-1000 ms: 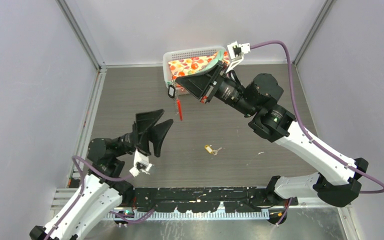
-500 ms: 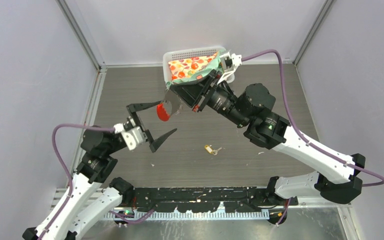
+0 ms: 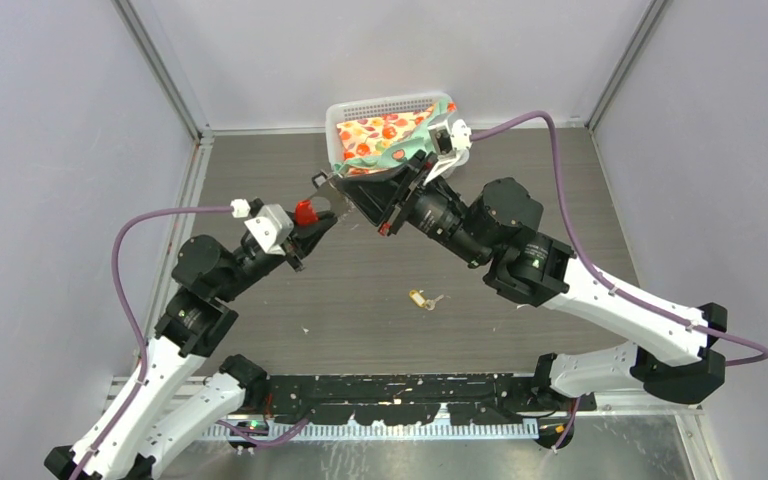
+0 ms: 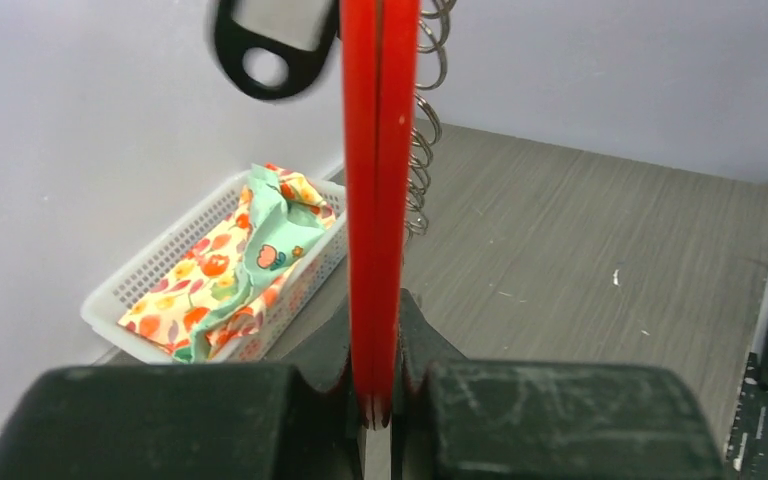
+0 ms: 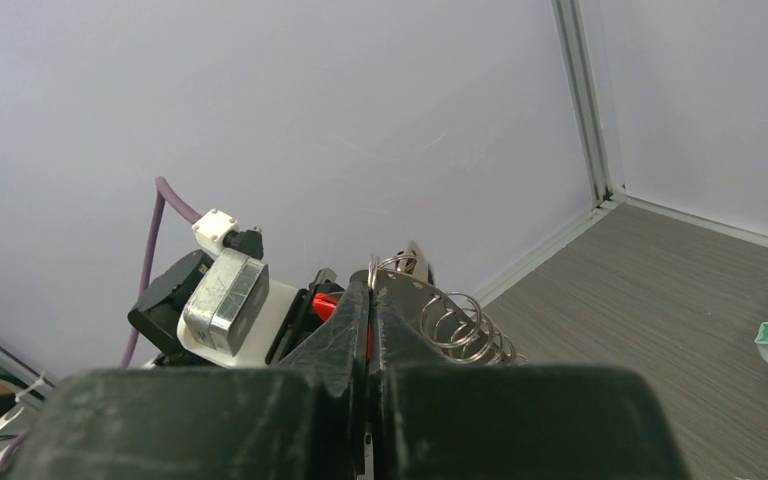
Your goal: Put the keys on the keyring
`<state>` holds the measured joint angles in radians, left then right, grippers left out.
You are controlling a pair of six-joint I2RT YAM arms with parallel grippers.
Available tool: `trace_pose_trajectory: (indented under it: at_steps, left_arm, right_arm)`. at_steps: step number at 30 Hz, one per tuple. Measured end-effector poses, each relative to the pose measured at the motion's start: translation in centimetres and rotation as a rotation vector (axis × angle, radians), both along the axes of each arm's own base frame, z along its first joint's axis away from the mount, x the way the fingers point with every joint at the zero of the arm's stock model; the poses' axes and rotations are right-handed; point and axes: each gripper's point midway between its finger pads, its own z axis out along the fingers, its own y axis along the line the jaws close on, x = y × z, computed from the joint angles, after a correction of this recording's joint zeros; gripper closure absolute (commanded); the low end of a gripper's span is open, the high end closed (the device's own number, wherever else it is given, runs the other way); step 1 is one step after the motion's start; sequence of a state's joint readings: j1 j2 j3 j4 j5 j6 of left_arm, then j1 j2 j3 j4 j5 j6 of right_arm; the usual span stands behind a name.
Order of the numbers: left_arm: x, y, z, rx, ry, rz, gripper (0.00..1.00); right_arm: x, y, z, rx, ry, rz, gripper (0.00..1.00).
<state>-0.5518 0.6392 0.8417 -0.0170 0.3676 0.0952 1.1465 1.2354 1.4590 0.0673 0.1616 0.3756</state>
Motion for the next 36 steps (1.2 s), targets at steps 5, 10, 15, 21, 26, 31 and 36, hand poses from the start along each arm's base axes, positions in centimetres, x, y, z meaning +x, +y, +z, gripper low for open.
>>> trace_pose_trajectory:
  at_steps: [5, 10, 15, 21, 26, 31, 36]
  left_arm:
    - [-0.6, -0.5, -0.1, -0.028, 0.056, -0.038, 1.0]
    - [-0.7, -1.5, 1.6, -0.103, 0.109, -0.091, 1.0]
    - [-0.6, -2.2, 6.3, -0.229, 0.126, -0.13, 1.0]
    - [-2.0, -2.4, 11.5, -0.334, 0.143, -0.206, 1.0]
    - [-3.1, -2.9, 12.4, -0.361, 0.214, -0.273, 1.0]
    - [-3.5, -3.9, 10.9, -0.338, 0.309, -0.326, 1.0]
    - [-4.1, -4.3, 10.5, -0.327, 0.34, -0.366, 1.0]
  right_arm:
    - [-0.3, 0.1, 0.0, -0.029, -0.024, 0.014, 0.45]
    - [-0.1, 0.1, 0.1, -0.144, -0.032, 0.028, 0.0]
    - [1.1, -3.4, -1.6, -0.187, -0.021, -0.028, 0.0]
    - [-0.2, -7.8, -3.8, -0.129, -0.03, 0.006, 0.0]
    - [-1.7, -7.0, -1.5, -0.036, -0.096, 0.124, 0.08]
    - [-0.9, -4.7, 0.1, -0.003, -0.109, 0.225, 0.26]
    - [0.3, -3.2, 0.5, 0.013, -0.079, 0.292, 0.38]
